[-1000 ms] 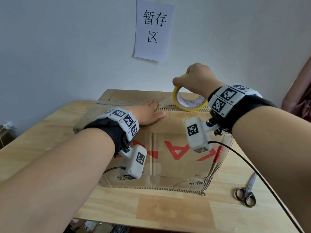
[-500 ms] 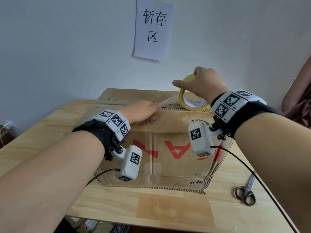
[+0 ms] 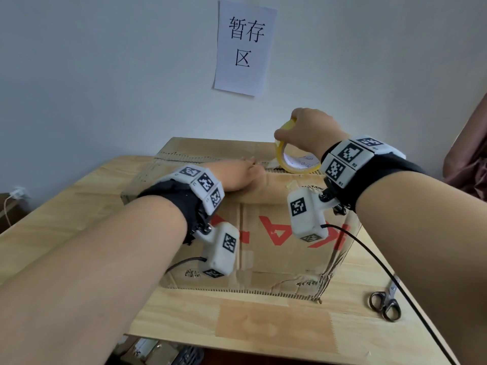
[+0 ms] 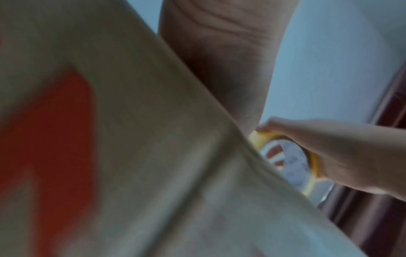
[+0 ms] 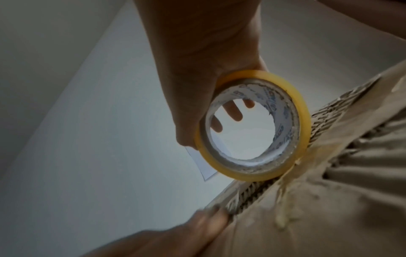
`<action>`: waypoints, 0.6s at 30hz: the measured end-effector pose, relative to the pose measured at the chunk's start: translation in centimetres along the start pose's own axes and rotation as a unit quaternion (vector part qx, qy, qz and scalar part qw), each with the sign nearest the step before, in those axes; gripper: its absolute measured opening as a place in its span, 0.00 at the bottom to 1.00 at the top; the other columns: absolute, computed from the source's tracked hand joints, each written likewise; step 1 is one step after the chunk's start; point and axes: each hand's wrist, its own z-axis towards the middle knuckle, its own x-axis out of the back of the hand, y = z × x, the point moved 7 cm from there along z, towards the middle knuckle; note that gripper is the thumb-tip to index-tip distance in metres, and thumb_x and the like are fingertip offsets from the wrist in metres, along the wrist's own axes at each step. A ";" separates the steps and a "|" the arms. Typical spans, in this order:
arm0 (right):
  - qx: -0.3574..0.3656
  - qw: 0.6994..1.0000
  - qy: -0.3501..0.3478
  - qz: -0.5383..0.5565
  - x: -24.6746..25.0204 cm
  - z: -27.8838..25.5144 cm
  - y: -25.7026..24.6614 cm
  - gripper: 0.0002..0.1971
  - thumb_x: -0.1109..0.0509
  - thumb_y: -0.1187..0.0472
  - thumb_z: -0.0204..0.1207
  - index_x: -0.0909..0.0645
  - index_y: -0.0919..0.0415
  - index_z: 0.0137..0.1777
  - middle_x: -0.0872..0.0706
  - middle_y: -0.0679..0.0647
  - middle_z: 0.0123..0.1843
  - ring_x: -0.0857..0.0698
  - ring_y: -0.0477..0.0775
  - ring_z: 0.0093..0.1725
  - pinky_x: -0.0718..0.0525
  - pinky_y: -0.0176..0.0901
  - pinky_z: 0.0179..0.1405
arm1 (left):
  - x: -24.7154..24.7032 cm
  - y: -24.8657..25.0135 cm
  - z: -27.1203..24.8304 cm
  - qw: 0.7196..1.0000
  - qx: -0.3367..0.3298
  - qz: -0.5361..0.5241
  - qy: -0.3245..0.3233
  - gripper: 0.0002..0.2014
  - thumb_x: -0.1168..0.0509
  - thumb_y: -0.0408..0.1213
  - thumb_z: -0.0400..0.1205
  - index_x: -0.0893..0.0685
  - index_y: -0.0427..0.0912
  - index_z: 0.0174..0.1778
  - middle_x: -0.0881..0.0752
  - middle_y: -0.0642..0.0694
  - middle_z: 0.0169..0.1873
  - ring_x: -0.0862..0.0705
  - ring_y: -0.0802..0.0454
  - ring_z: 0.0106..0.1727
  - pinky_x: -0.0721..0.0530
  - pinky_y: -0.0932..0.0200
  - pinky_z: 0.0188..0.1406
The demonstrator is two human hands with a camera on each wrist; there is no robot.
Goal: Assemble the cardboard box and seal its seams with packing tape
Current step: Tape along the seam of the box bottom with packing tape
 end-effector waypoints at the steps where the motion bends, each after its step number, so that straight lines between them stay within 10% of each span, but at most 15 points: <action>1: -0.004 1.000 -0.004 0.002 0.0 0.1 0.1 0.17 0.33 0.43 0.70 0.24 0.57 0.44 0.22 0.52 0.36 0.18 0.60 0.43 0.28 0.44 0.33 | 0.7 -1.3 -0.2 1.000 0.003 -0.008 0.014 0.26 0.58 0.50 0.89 0.31 0.42 0.78 0.30 0.38 0.77 0.29 0.43 0.75 0.37 0.53 0.73; 6: -0.028 0.999 -0.004 0.041 0.2 -0.1 0.9 0.16 0.33 0.44 0.70 0.23 0.57 0.47 0.22 0.50 0.36 0.19 0.57 0.41 0.27 0.44 0.33 | 3.1 -7.9 -1.4 0.993 0.055 -0.009 0.108 0.29 0.50 0.61 0.80 0.12 0.45 0.54 0.14 0.39 0.54 0.18 0.40 0.59 0.24 0.50 0.54; 11: -0.029 0.997 -0.002 0.071 0.3 -0.2 1.3 0.16 0.32 0.44 0.70 0.24 0.53 0.49 0.23 0.48 0.37 0.21 0.54 0.40 0.27 0.43 0.33 | 3.8 -7.7 -1.9 0.984 0.074 -0.030 0.161 0.27 0.48 0.56 0.83 0.22 0.39 0.28 0.24 0.40 0.24 0.24 0.44 0.28 0.30 0.56 0.28; 18: -0.001 0.999 -0.002 0.034 0.1 -0.2 0.1 0.17 0.31 0.43 0.68 0.25 0.56 0.42 0.23 0.50 0.35 0.20 0.58 0.42 0.27 0.44 0.33 | 0.7 0.9 1.5 0.992 -0.015 0.019 0.122 0.24 0.51 0.46 0.87 0.29 0.41 0.26 0.26 0.45 0.25 0.27 0.48 0.29 0.37 0.57 0.25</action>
